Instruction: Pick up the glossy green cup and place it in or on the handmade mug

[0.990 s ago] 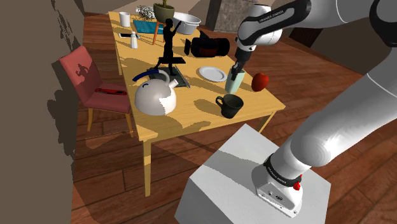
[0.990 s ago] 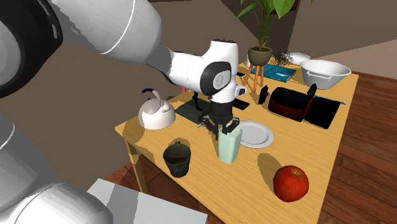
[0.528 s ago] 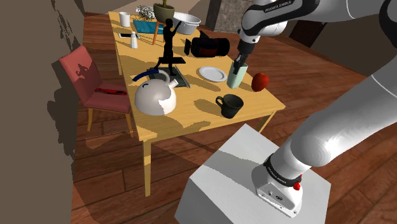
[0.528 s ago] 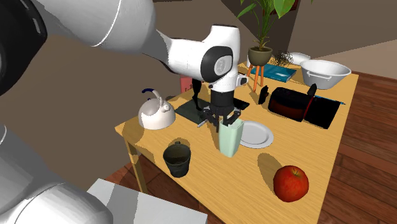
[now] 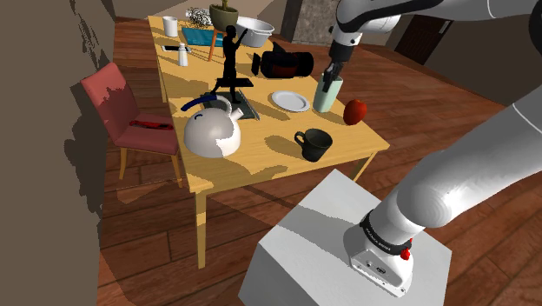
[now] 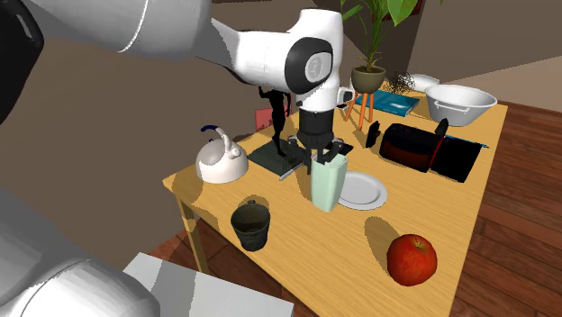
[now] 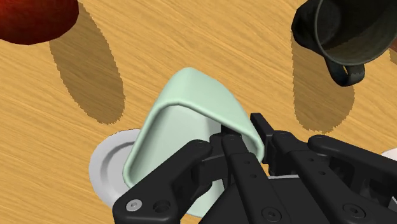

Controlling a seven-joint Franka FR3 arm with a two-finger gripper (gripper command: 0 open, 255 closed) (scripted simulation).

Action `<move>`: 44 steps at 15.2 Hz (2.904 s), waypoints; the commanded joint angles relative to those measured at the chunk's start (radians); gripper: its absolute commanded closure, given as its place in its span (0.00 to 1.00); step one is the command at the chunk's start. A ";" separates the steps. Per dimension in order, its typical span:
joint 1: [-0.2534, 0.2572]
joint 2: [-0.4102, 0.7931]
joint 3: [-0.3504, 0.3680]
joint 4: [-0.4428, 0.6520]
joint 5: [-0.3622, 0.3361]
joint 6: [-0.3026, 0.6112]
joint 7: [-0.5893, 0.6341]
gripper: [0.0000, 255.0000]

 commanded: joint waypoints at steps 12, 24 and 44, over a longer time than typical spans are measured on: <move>0.004 -0.031 0.013 0.145 -0.001 -0.175 -0.002 1.00; 0.039 -0.345 0.172 -0.041 -0.016 -0.316 0.197 1.00; 0.059 -0.504 0.256 -0.317 0.013 -0.208 0.307 1.00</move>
